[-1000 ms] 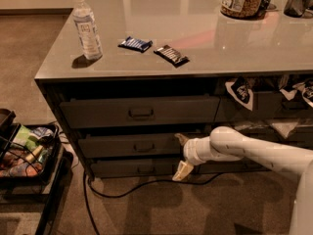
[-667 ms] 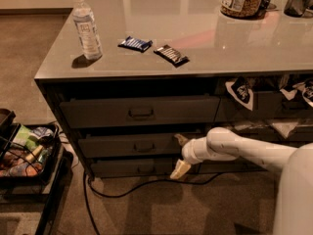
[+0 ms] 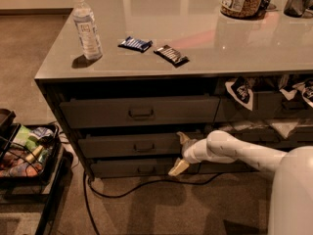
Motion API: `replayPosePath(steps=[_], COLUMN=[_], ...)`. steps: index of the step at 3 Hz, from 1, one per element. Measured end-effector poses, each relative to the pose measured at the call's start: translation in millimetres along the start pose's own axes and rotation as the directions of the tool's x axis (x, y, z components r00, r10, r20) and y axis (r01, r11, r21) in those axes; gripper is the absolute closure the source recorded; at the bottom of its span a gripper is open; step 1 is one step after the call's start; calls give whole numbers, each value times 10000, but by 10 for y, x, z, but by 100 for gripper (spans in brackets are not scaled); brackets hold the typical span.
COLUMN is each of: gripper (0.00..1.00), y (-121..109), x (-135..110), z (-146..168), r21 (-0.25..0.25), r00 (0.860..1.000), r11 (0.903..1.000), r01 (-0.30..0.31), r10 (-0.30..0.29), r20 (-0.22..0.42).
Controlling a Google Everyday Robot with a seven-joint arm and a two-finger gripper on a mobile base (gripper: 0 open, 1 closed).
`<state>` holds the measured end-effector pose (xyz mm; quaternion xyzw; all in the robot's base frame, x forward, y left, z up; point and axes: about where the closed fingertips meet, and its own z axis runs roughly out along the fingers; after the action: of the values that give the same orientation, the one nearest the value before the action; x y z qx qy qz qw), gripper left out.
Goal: Open middle drawer
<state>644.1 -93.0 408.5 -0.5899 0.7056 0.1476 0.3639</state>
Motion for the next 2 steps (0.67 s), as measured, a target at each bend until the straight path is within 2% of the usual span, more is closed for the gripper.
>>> replayPosePath(steps=[1,2], gripper=[0,0], y=[-57,-241], x=[-36,-127], z=[2,-5], r21=[30,298], r00=[9999,9986], r11=[10000,9992], r01=[64,249], r10=[-64,-263], r20=[134,468])
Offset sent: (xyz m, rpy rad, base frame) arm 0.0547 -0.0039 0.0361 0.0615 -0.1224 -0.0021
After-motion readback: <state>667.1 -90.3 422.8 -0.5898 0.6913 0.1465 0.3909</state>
